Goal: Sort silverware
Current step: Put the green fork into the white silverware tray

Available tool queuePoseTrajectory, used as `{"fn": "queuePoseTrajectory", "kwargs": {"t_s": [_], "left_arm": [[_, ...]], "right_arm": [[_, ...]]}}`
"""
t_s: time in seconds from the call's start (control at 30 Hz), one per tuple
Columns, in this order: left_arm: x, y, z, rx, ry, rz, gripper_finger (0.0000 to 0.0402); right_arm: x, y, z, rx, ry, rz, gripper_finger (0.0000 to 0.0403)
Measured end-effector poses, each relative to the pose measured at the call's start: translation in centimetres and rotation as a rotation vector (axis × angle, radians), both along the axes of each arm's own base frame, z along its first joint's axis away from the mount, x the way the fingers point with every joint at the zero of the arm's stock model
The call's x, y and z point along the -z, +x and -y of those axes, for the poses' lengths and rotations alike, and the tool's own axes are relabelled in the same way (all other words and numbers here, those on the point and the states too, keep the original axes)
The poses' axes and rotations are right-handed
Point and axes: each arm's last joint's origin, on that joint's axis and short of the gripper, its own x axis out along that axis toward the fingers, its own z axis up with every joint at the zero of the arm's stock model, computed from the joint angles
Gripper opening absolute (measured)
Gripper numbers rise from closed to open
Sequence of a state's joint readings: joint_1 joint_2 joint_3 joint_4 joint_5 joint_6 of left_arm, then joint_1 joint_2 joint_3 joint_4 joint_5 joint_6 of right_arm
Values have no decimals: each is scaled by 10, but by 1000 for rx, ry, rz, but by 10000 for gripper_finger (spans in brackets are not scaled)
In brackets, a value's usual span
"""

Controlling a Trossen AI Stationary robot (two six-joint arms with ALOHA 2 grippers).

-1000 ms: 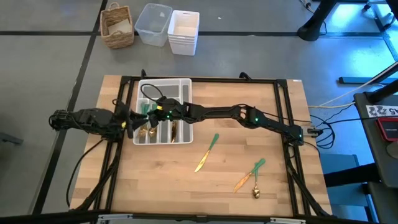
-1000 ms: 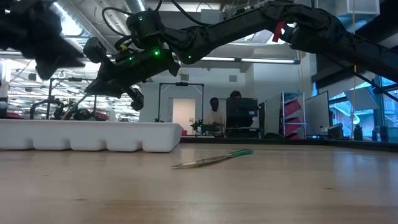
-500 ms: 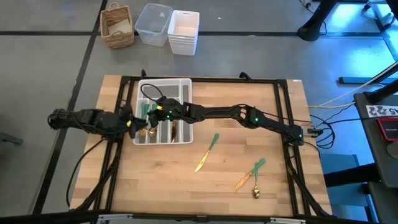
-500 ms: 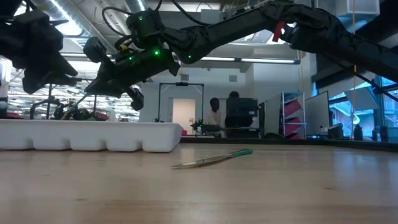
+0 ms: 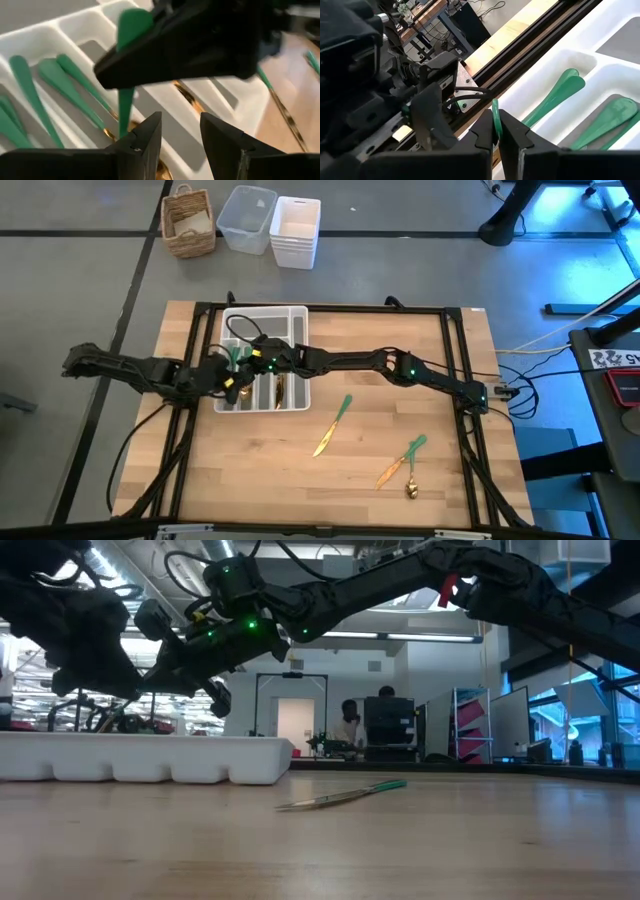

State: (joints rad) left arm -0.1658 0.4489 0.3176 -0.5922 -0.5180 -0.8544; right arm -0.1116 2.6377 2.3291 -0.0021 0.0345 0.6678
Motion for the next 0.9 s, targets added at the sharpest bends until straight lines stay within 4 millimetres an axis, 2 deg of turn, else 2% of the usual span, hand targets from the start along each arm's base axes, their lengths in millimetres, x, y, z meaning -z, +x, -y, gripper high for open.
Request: {"fn": "queuePoseTrajectory", "kwargs": {"t_s": [0.2,0.47,0.9], "left_arm": [[9,9,0,-106,-28,-58,127],[14,13,-1,-234,-38,-51,121],[15,12,-2,-248,-21,-56,27]], "right_arm": [[0,0,0,0,0,0,17],[0,-1,5,18,9,0,17],[-1,-1,5,20,5,2,17]]}}
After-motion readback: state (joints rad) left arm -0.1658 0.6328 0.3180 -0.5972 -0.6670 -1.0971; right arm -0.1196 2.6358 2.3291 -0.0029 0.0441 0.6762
